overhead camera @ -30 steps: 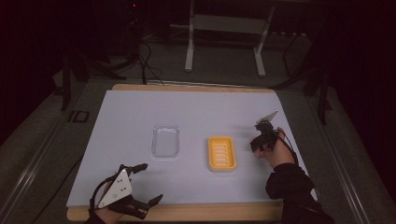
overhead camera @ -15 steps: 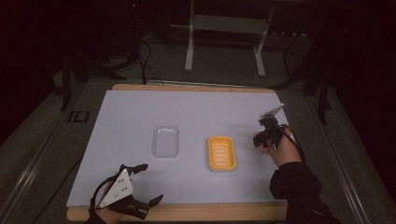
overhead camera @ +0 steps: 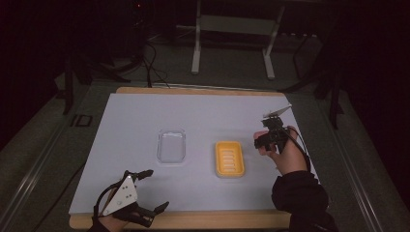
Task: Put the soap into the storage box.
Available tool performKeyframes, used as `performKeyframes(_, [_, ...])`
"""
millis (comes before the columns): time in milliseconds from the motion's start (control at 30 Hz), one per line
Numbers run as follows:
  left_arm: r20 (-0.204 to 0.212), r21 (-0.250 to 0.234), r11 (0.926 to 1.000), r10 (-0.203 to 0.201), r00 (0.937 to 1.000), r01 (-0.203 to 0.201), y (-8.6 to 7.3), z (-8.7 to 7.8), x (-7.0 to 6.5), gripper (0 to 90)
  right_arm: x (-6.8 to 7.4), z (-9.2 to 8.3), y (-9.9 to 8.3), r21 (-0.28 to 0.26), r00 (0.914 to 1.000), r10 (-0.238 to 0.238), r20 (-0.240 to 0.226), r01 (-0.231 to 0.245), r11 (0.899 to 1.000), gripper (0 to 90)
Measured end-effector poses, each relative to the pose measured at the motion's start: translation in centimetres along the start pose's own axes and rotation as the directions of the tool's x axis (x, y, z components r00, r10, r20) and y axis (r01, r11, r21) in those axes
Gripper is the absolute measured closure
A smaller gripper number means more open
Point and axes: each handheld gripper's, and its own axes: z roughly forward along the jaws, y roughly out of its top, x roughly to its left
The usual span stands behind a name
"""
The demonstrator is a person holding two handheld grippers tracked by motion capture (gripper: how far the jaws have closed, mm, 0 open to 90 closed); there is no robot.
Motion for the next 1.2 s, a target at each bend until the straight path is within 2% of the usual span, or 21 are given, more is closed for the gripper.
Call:
performKeyframes(333, [-0.004,0.000,1.0000,0.007,1.0000,-0.007,0.0,0.0,-0.1,0.6,4.0,0.0,-0.3,-0.029,0.9980,-0.031,-0.054,0.030,0.999,37.8])
performKeyframes(400, [-0.005,0.000,1.0000,0.007,1.0000,-0.007,0.0,0.0,-0.1,0.6,4.8,0.0,-0.3,-0.046,0.9955,-0.031,-0.089,0.027,0.999,37.8])
performKeyframes(533, [-0.006,-0.002,0.9999,0.011,0.9999,-0.011,0.1,-0.1,-0.1,0.6,6.7,0.3,-0.4,-0.059,0.9936,-0.046,-0.104,0.040,0.997,37.8])
performKeyframes(633, [-0.004,0.001,0.9999,0.013,0.9999,-0.013,0.1,-0.1,-0.2,0.6,7.8,0.9,-0.6,-0.046,0.9898,-0.040,-0.137,0.034,0.998,37.8])
performKeyframes(700, [-0.003,-0.001,0.9999,0.013,0.9999,-0.013,0.1,-0.1,-0.2,0.6,8.2,1.3,-0.7,-0.038,0.9891,-0.033,-0.143,0.028,0.999,37.8])
performKeyframes(933, [-0.005,-0.003,0.9999,0.013,0.9999,-0.013,0.1,-0.1,-0.2,0.6,7.9,2.8,-1.3,-0.051,0.9874,0.048,-0.151,-0.056,0.997,37.8])
performKeyframes(1100, [-0.003,0.000,0.9999,0.011,0.9999,-0.011,0.1,-0.1,-0.2,0.6,8.4,4.5,-1.9,-0.030,0.9826,0.071,-0.172,-0.077,0.997,37.8])
performKeyframes(1200, [-0.003,-0.001,0.9999,0.012,0.9999,-0.012,0.1,-0.1,-0.2,0.5,8.9,5.3,-2.1,-0.021,0.9865,0.069,-0.149,-0.073,0.997,37.7])
